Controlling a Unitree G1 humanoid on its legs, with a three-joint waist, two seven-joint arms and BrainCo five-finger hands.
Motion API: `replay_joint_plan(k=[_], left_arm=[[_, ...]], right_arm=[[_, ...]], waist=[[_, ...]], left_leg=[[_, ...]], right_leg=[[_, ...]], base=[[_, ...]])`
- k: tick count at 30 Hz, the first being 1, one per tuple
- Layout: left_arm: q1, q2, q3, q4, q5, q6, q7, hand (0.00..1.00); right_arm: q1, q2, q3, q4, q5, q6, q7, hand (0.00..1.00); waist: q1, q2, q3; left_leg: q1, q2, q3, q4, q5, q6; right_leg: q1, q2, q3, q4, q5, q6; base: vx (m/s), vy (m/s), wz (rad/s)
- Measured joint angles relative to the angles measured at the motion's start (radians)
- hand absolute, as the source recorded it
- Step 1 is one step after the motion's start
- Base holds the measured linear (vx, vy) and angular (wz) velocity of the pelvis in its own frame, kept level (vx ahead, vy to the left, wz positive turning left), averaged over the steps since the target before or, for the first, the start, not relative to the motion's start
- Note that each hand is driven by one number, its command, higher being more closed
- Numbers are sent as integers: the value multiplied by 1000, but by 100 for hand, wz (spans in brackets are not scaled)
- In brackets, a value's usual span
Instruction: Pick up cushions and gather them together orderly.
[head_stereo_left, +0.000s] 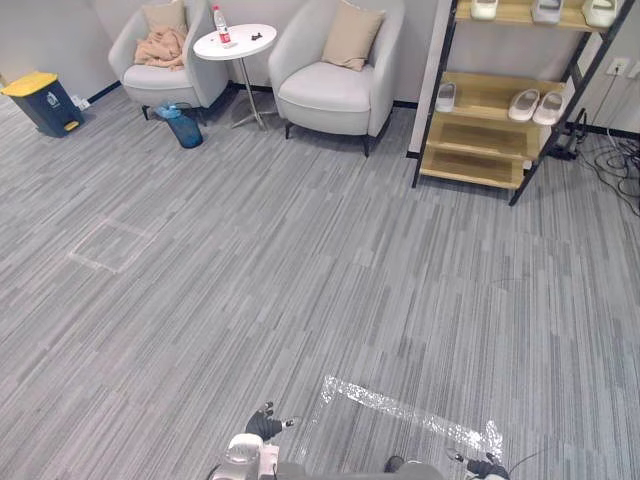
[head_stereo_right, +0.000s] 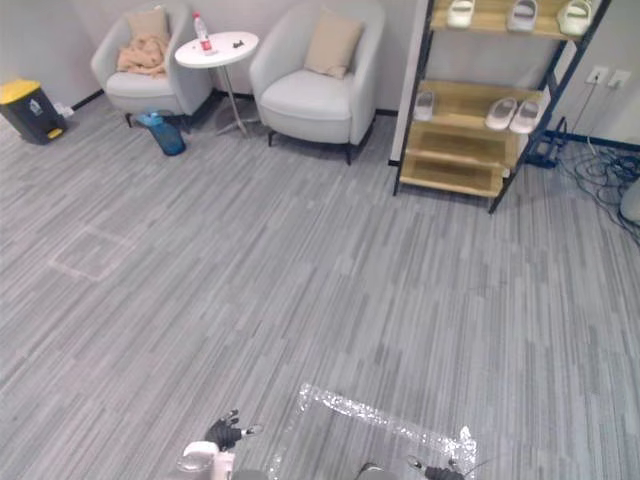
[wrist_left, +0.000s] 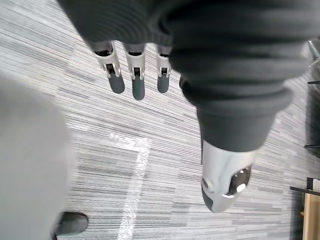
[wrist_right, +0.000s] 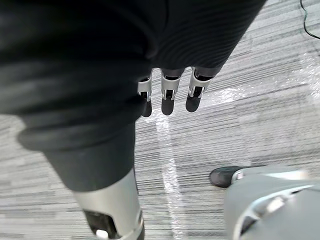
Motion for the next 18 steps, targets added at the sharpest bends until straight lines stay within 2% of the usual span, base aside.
replay_joint_plan(k=[1, 3, 4, 5, 7, 10, 18], left_arm=[[-1, 0, -3, 1, 0, 0, 0, 0], [0, 11, -9, -2, 1, 0, 0, 0], [1, 29, -28, 0, 1, 1, -1, 0], [1, 33, -30, 0, 1, 1, -1, 0], [8, 38, -45, 2, 1, 1, -1, 0], [5, 43, -47, 3, 1, 1, -3, 0], [11, 46, -45, 19, 2, 1, -20, 0]], right_arm=[[-2, -5, -5, -1, -1, -1, -1, 0], [1, 9, -6, 7, -2, 0, -3, 0], [6, 22, -12, 20, -2, 3, -2, 0], [7, 23, -15, 20, -2, 3, -2, 0], [16, 29, -41, 18, -3, 2, -3, 0], [34, 41, -78, 18, -3, 3, -4, 0], [28, 43, -85, 19, -3, 3, -3, 0]], waist=[[0, 9, 2], [2, -9, -6], [1, -36, -7], [2, -37, -8], [-5, -43, -13], [-7, -41, -15], [-6, -51, -22]], left_leg=[[-7, -7, 2, -115, 85, 28], [23, -33, 16, -163, 101, 34], [49, -66, 28, -215, 119, 51], [51, -70, 29, -220, 121, 53], [90, -112, 32, -301, 156, 71], [123, -130, 25, -336, 165, 79], [153, -122, 2, -353, 168, 74]], right_leg=[[0, 5, 4, 1, -6, 22], [5, -11, 26, -18, 4, 49], [12, -36, 43, -37, 8, 62], [12, -38, 44, -38, 9, 63], [19, -67, 45, -70, 21, 82], [64, -74, 34, -110, 31, 91], [108, -50, 22, -153, 38, 79]], base=[[118, 141, -9], [88, 95, -5], [85, 82, -1], [121, 152, -4], [89, 126, 2], [104, 59, 8], [34, -30, 5]])
